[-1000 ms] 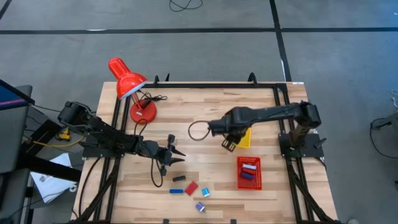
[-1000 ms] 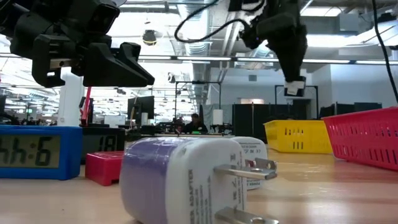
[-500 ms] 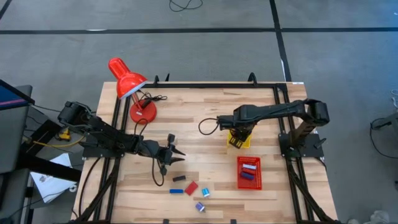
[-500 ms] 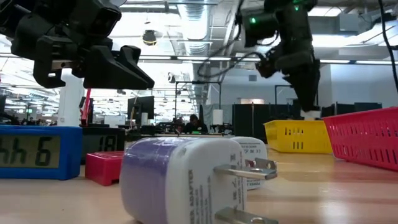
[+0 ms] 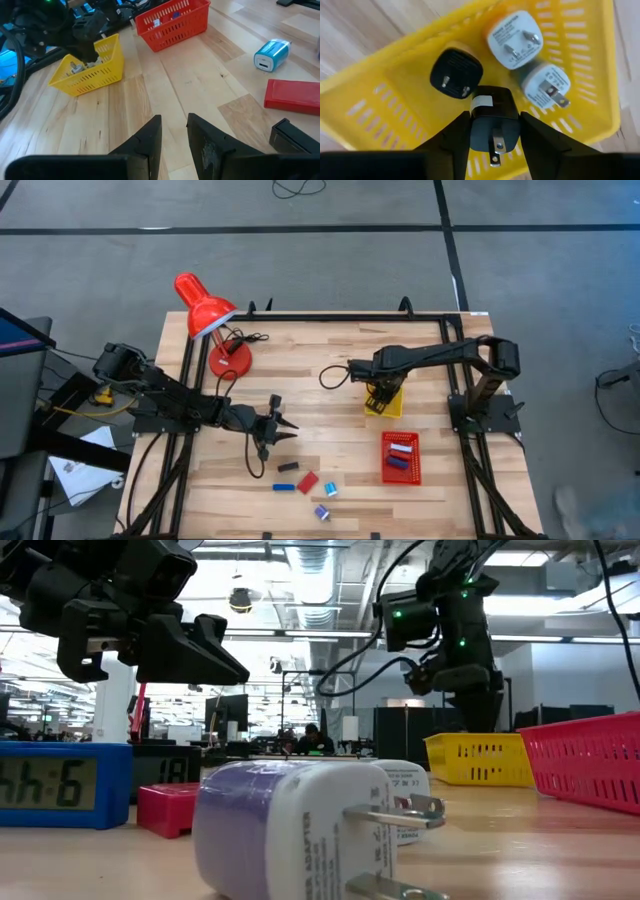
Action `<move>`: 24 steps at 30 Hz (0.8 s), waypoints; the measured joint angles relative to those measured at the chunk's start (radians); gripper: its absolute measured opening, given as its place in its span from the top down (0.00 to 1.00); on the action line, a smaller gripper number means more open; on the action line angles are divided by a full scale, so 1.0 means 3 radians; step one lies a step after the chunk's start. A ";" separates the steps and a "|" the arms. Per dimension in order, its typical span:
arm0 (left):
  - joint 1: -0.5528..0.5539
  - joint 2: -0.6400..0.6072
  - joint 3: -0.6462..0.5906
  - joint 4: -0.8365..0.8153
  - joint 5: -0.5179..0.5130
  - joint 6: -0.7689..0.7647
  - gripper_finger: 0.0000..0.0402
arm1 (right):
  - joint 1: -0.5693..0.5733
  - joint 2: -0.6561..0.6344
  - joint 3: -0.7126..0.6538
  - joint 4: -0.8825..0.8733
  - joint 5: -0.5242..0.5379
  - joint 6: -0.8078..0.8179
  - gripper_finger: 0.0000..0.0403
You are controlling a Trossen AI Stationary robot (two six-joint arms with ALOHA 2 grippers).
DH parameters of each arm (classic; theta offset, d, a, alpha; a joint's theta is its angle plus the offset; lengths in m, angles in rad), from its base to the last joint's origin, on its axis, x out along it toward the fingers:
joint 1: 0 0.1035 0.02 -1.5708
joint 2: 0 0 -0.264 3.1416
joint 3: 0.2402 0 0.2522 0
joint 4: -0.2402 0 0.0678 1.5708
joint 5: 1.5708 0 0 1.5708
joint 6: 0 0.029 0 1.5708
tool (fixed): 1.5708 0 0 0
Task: Pick & Place Office items
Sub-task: Put the top black charger adapter into the yellow bin, then put the black charger adapter into the yellow bin
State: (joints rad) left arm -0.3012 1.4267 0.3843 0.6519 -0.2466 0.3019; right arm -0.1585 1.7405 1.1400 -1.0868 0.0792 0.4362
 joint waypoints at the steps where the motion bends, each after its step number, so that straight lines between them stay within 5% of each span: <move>1: 0.0000 0.0001 0.0000 -0.0002 0.0000 0.0000 0.78 | -0.0012 -0.0002 -0.0001 0.0009 0.0000 -0.0008 0.64; 8: 0.0000 -0.0001 0.0000 -0.0003 0.0000 -0.0001 0.78 | -0.0072 -0.0003 -0.0001 0.0085 0.0000 -0.0031 0.56; 24: 0.0000 -0.0215 0.0006 -0.0180 -0.0004 0.0014 0.78 | 0.0093 -0.0088 0.0290 -0.0396 0.0190 -0.0070 0.54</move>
State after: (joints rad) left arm -0.3012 1.3621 0.3862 0.5978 -0.2479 0.3062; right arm -0.1307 1.7139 1.2270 -1.2054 0.1362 0.4152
